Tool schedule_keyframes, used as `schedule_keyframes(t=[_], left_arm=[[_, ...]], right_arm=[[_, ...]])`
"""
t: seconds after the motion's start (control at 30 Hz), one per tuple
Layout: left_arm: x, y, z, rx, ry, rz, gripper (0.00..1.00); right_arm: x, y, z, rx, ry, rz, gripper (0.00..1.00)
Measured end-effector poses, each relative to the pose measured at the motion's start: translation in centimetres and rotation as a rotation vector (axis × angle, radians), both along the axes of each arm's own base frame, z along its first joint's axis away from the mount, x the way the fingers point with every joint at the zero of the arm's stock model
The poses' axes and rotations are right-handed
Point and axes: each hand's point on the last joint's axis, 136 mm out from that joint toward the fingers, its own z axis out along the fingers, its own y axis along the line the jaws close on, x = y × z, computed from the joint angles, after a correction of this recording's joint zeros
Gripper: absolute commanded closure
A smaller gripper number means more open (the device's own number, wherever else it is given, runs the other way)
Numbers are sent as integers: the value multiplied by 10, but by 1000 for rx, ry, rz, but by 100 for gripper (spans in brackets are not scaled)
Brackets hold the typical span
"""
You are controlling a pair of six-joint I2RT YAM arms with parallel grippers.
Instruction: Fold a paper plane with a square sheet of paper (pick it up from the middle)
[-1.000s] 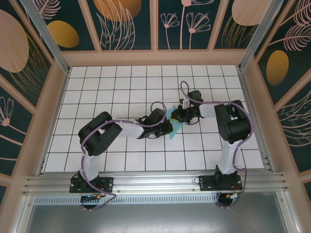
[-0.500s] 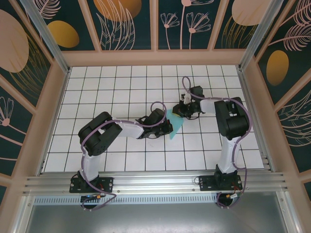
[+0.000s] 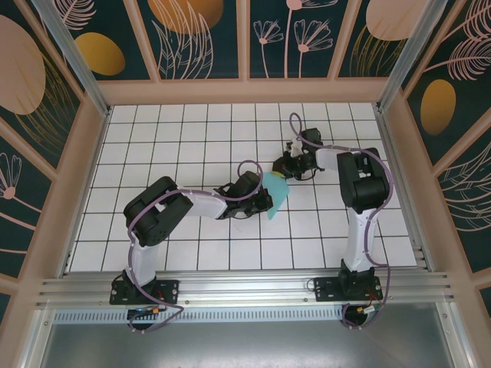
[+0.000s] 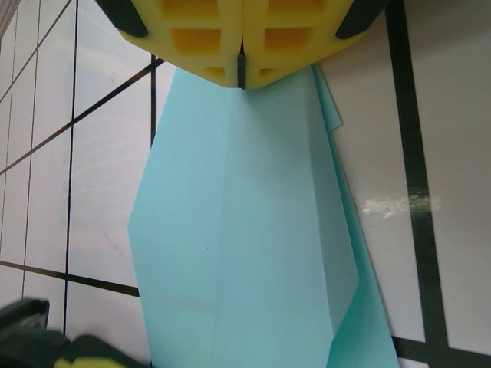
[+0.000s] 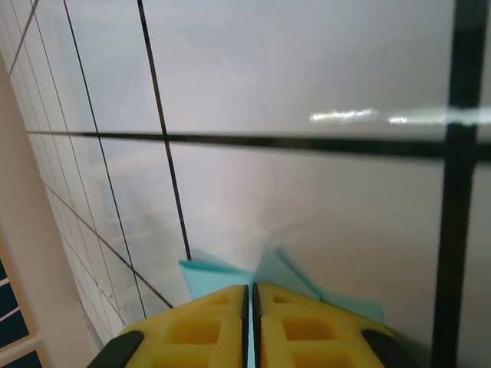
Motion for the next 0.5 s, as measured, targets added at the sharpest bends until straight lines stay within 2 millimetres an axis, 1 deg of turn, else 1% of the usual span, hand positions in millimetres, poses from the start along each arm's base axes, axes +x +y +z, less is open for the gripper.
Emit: schedule_keyframes(t=[0.17,0.37,0.5], left_arm=[[0,0,0,1,-1,1,100],[0,0,0,3,-7,-5,100],[-3,4,1,14,-21,-20,100]], right_arm=[[22,-8,1,-39,-49,-29,85],[24,-9,0,-49,-39,-25,84],[24,-9,1,-52,-40,-21,83]])
